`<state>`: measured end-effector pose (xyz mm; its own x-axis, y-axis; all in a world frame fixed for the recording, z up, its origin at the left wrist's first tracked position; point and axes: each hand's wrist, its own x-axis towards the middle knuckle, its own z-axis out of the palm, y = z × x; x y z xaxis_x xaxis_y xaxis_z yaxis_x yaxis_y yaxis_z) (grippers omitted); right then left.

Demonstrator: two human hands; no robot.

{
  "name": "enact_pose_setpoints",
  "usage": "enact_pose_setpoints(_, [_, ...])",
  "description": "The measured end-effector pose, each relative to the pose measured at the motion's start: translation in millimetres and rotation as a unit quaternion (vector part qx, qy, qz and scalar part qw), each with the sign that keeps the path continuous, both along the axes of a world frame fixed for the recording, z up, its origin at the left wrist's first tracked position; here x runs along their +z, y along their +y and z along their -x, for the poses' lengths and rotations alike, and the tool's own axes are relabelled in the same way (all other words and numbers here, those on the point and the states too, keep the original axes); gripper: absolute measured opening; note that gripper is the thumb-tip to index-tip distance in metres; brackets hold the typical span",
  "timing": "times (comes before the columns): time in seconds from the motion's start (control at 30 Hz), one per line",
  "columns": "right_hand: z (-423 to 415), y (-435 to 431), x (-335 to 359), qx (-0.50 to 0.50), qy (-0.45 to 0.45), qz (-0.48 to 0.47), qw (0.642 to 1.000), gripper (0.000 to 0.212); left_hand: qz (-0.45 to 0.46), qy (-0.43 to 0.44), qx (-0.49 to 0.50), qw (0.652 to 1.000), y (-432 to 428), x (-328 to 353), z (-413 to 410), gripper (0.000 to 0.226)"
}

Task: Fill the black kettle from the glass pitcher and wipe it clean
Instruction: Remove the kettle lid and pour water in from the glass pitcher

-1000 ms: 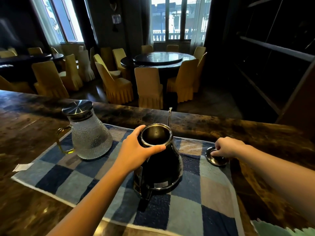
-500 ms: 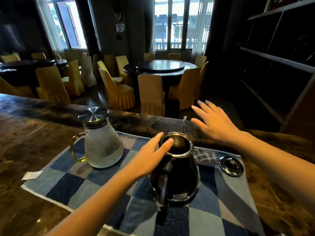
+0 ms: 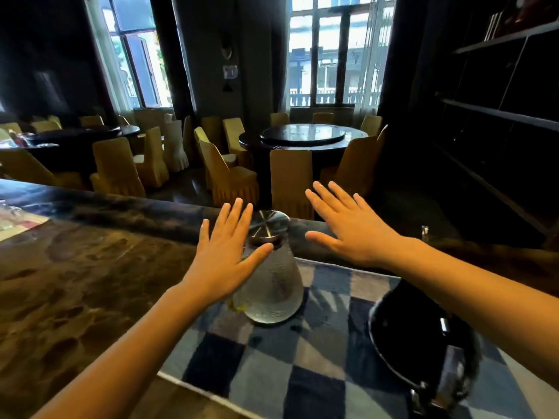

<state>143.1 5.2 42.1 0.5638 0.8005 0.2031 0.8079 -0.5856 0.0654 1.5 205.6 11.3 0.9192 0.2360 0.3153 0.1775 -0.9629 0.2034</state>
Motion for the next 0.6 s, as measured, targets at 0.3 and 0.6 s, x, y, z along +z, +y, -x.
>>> enact_pose_setpoints(0.3, [48,36,-10,-0.013,0.171,0.003,0.985,0.032,0.269,0.049,0.005,0.962,69,-40,-12,0.062])
enact_pose_setpoints(0.6, [87,89,-65,-0.026,0.536,-0.127,0.834,0.040,0.402,0.143,-0.120,0.896,65,-68,-19,0.055])
